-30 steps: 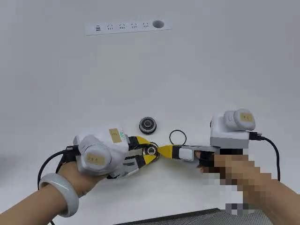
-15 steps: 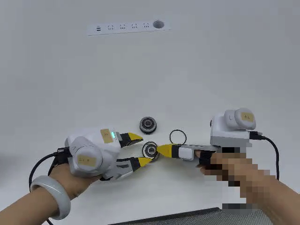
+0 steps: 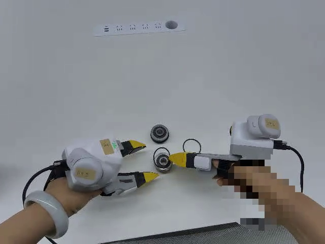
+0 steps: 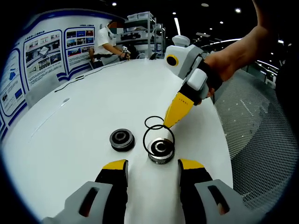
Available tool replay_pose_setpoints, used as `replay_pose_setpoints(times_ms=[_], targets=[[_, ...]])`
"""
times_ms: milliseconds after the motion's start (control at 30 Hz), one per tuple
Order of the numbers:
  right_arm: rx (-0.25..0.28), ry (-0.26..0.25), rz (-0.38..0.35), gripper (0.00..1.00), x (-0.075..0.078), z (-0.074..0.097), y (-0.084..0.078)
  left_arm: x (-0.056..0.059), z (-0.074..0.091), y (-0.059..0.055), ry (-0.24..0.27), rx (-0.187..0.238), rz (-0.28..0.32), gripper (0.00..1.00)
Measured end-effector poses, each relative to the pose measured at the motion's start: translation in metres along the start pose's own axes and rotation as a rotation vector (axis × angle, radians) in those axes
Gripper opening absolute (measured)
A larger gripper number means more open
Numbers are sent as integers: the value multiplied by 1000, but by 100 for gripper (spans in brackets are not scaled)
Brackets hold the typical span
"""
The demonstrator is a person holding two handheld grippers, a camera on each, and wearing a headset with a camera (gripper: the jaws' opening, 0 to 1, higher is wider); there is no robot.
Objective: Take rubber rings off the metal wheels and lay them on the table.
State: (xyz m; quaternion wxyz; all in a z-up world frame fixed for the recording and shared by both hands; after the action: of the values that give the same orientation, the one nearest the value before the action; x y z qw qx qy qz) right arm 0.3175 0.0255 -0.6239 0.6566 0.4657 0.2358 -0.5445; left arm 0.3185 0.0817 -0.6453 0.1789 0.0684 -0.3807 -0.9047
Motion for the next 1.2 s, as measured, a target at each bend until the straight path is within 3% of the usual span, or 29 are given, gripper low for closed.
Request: replay_pose_setpoints(times_ms=[167,733,933,1200], targets=[[25,-12,-8,2,6,8,4,-3,4,-5,10,0,16,48],[129,-139,-107,2,54,42,18,-7,8,-11,29,4,56,51],[132,-187,-131,2,62,42,15,-8,10,-12,31,1,61,50],[109,-232,-81,6,65,42,11,-8,11,-14,30,-3,64,50]])
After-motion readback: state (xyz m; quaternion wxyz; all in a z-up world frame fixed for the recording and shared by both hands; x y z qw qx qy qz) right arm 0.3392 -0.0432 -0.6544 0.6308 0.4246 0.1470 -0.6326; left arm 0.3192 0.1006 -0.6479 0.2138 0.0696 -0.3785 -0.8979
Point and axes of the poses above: the centre of the closed fingertips' face, and the gripper's own axes: z roughly backward along the fingers, x roughly to its right, y roughly out of its top, the point moved 1 cm from there along z, roughly backward along the fingers, and after that the axes turned 8 degrees about -x, right-handed, at the moved point
